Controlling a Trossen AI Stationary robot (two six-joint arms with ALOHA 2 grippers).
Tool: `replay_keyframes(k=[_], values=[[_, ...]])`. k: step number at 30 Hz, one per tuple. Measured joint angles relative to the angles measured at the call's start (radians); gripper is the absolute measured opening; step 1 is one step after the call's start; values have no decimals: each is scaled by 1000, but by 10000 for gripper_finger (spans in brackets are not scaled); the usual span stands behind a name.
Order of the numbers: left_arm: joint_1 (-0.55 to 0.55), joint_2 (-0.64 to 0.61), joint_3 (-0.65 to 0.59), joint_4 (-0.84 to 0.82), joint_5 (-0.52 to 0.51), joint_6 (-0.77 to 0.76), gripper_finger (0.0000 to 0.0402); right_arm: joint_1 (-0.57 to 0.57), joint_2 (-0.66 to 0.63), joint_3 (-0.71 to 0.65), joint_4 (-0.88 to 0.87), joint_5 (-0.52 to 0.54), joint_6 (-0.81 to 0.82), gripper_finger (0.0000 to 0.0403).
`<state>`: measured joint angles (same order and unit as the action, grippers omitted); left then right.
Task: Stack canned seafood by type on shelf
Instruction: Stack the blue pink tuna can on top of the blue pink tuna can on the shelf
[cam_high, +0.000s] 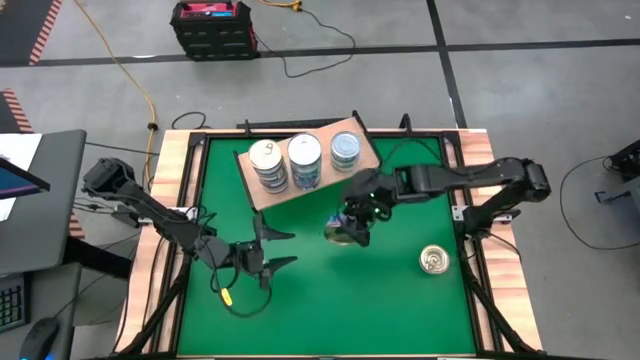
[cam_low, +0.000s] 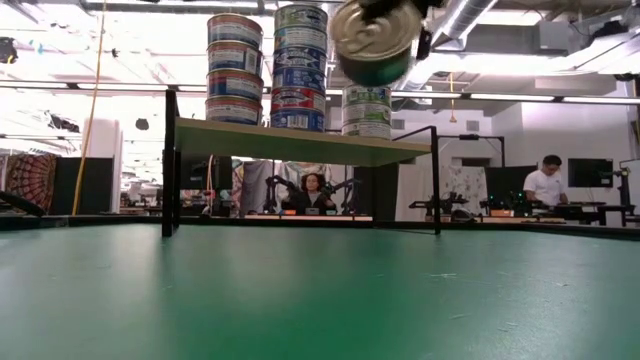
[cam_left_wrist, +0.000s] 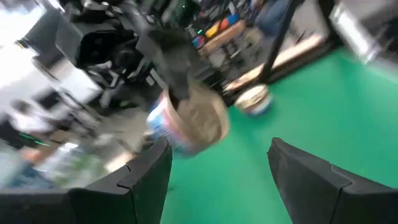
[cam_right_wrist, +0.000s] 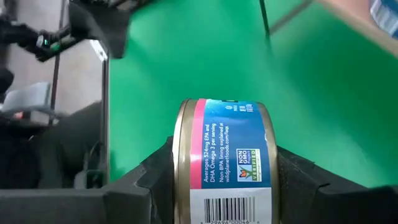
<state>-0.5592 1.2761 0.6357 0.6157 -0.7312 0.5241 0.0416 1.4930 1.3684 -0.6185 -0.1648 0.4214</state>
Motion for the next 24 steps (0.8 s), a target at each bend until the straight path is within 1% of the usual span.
replay_keyframes(k=[3,5,7,9,10,13,15,19,24], values=[[8,-23,0,-16,61,-179,256,40,-30,-136,221,45,-12,222],[33,-46,0,-57,108,-311,256,72,-32,-212,337,90,-19,222],[70,-58,0,-102,170,-434,256,104,-15,-269,447,130,-30,222],[102,-58,0,-135,221,-514,256,136,5,-307,543,168,-47,222],[113,-55,0,-152,236,-537,257,151,19,-317,577,191,-55,222],[135,-29,2,-162,237,-588,264,194,76,-319,664,267,-79,222],[140,-9,10,-164,262,-600,272,215,113,-321,705,294,-99,223],[137,35,51,-189,322,-622,297,235,155,-321,756,307,-109,223],[140,97,130,-347,303,-644,328,239,185,-321,809,324,-140,223]])
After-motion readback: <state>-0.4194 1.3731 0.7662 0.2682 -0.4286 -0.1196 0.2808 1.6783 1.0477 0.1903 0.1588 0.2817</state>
